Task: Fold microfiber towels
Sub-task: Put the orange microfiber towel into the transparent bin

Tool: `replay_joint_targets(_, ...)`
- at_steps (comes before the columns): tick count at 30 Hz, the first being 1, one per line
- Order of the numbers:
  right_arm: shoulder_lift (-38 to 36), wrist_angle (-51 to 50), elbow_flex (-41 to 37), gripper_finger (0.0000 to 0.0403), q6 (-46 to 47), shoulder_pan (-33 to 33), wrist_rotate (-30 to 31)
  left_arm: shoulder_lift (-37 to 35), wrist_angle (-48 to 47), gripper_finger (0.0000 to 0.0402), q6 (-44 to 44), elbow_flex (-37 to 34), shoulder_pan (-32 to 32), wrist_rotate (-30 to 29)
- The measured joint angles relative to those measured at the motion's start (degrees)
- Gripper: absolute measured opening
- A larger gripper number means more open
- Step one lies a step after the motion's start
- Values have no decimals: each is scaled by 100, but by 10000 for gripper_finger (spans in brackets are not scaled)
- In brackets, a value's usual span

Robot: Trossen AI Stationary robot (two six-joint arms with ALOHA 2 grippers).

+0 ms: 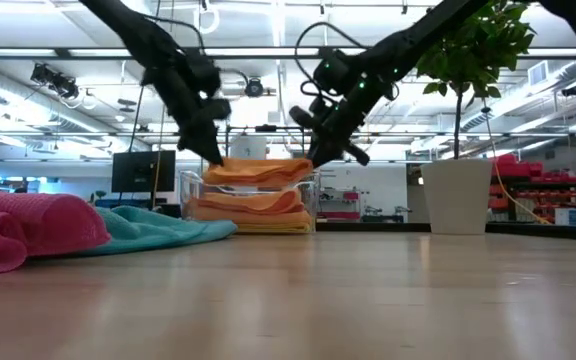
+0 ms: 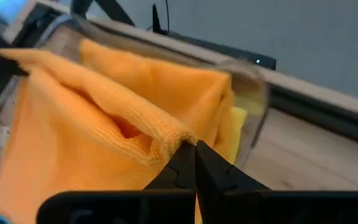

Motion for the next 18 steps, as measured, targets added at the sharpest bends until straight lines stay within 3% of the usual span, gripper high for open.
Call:
replay_joint_targets(7,217,215,-4,2,-54,13,215,868,-675,11,551,675,85,-326)
replay_joint_targets(18,199,198,-4,15,-553,-15,66,937,-475,16,845,718,114,-663)
